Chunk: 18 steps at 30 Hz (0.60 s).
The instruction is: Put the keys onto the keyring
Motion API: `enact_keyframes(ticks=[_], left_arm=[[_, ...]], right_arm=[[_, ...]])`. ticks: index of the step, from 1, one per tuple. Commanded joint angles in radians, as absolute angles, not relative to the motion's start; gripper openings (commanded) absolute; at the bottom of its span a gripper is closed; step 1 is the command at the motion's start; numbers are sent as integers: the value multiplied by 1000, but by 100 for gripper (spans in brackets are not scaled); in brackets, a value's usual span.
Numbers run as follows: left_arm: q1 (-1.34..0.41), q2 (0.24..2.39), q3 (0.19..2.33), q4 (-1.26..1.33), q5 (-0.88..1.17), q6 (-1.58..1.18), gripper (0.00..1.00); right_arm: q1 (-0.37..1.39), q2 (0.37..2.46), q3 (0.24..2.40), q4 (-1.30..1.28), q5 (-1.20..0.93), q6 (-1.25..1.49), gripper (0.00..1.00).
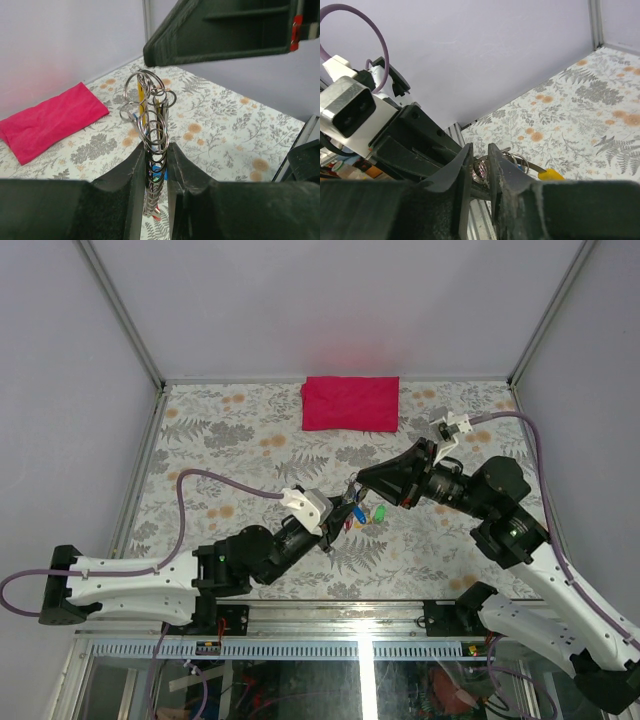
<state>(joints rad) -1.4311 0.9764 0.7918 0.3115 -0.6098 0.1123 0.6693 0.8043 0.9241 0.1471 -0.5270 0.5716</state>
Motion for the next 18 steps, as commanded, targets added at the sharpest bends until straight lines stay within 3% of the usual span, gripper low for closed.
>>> enact_keyframes(ticks=[1,7,12,18], left_arm=[[-1436,939,848,241,-600,90,0],[-1436,929,880,148,-582,52,0],[-1437,933,915,74,-554,14,0],[-1436,937,951,17,-544,-34,0]], right_arm=[[664,749,954,152,-462,489,27],[664,709,968,73,-421,371,35],[664,657,955,17,-478,114,38],[664,527,785,202,-591,-214,39]])
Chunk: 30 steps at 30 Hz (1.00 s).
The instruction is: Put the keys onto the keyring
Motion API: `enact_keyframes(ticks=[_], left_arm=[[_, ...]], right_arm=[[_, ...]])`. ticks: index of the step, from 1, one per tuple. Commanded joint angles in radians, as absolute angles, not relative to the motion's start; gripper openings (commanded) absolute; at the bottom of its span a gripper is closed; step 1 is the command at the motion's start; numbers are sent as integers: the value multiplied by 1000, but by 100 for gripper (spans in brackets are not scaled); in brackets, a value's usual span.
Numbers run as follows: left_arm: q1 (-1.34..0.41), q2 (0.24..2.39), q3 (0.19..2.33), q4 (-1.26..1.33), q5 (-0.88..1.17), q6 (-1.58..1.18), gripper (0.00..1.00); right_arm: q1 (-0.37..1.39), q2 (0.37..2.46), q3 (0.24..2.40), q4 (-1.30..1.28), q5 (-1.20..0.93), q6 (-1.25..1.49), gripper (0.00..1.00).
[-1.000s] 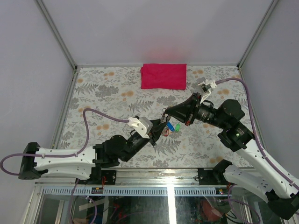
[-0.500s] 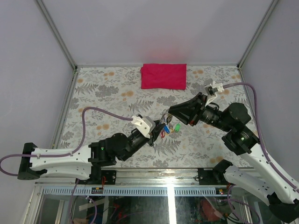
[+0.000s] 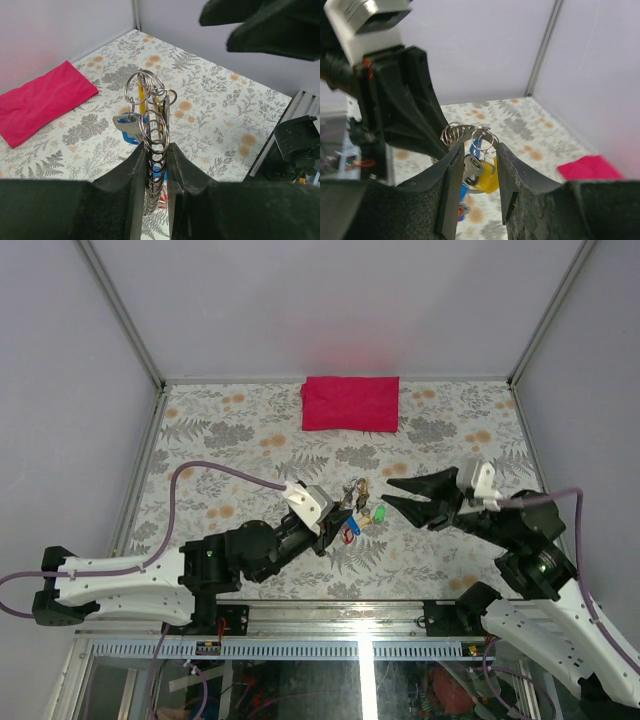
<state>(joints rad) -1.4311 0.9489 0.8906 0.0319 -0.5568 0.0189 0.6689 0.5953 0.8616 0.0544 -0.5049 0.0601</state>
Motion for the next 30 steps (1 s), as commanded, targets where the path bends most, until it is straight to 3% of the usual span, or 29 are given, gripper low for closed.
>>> enact_keyframes(ticks=[1,13,25,30], left_arm=[[-1436,940,960,3,-543,-42,0],[-1435,1007,1114,-227,-526,-118,0],[-1435,1044,1203,-330,-504,-138,0],[-1435,1051,1226,-369,-522,-141,0]], right_arm=[[664,519,772,212,-610,-264,39],[664,551,833,77,-787,-771,38],[666,682,1026,-178,-864,-938,38],[727,724,1058,-218,-773,-991,39]])
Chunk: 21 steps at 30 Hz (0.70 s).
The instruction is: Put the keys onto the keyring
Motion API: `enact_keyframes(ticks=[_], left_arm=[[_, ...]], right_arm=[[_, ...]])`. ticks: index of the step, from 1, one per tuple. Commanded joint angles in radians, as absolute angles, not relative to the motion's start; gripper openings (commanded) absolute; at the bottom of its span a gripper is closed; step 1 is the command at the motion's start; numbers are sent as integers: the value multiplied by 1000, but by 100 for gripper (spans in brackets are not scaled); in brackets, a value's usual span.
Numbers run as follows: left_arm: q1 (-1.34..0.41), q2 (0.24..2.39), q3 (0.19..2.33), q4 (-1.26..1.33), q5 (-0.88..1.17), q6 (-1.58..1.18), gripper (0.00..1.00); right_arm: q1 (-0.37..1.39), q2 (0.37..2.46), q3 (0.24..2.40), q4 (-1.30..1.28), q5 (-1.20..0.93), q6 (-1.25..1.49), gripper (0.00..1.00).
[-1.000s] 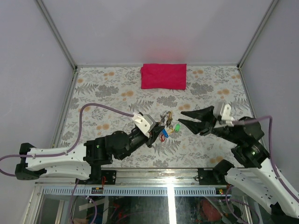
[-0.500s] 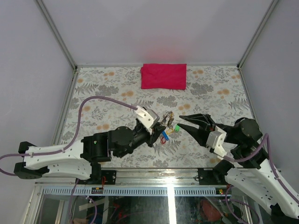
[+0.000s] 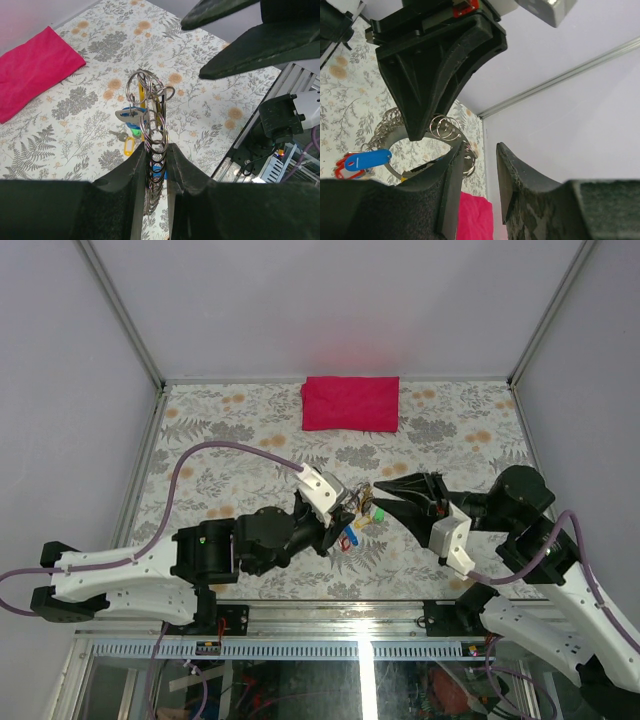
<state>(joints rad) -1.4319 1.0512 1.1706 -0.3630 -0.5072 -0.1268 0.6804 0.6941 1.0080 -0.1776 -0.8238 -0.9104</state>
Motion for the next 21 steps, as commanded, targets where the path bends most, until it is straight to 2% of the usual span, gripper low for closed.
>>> enact_keyframes(ticks=[1,4,8,12,21], left_arm=[[-1435,1051,1232,-376,-525,-141,0],[-1431,1051,1247,-400,-524,-141,0],[-1402,1052,1273,-447,-505,-147,0],[-1297,1037,1269,-456,-401,-144,0],[-1207,1048,1296,-482,-312,-97,0]], right_arm=[[740,732,1057,-224,-750,-1030,39],[783,762,1051,-245,-691,-1109,39],[819,749,976,-84,-644,-1104,40],[822,749,944,-16,-575,-1122,41],[822,791,907,60,-584,-1164,40]])
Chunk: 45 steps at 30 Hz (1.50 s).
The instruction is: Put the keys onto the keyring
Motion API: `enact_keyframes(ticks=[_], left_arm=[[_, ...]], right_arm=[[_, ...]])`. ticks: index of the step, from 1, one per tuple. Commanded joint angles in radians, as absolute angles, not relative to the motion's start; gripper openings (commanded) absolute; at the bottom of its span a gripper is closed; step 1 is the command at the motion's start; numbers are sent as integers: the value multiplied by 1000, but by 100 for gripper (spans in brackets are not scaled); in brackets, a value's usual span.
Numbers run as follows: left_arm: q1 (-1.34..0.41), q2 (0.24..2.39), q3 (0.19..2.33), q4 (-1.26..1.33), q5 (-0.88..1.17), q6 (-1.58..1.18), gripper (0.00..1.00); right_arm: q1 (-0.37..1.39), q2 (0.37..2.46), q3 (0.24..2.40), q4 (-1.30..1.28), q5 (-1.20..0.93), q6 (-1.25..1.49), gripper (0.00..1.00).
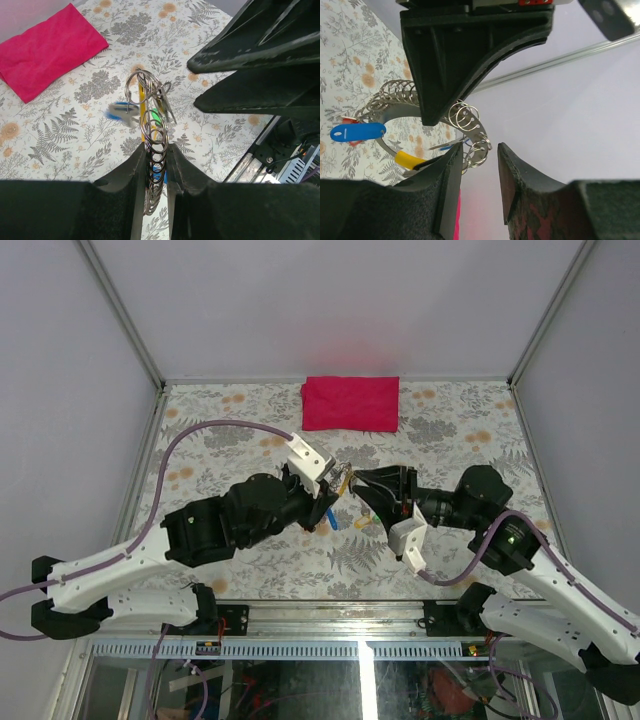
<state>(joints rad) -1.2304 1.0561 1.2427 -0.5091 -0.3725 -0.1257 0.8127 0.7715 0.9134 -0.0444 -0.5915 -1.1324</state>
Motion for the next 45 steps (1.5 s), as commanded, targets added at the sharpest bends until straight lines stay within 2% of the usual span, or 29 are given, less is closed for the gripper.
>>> enact_keyframes(ticks=[1,22,45], left_arm=[[-1204,1047,1296,-482,-308,-97,0],[-1192,1054,1308,-498,-265,-103,0],[-1186,1059,1308,-548,-264,-27,0]], right_arm=[[823,798,907,64,-589,-1167,40],[879,868,979,-69,-608,-1214,38],[896,838,1041,-163,-588,-1212,34]])
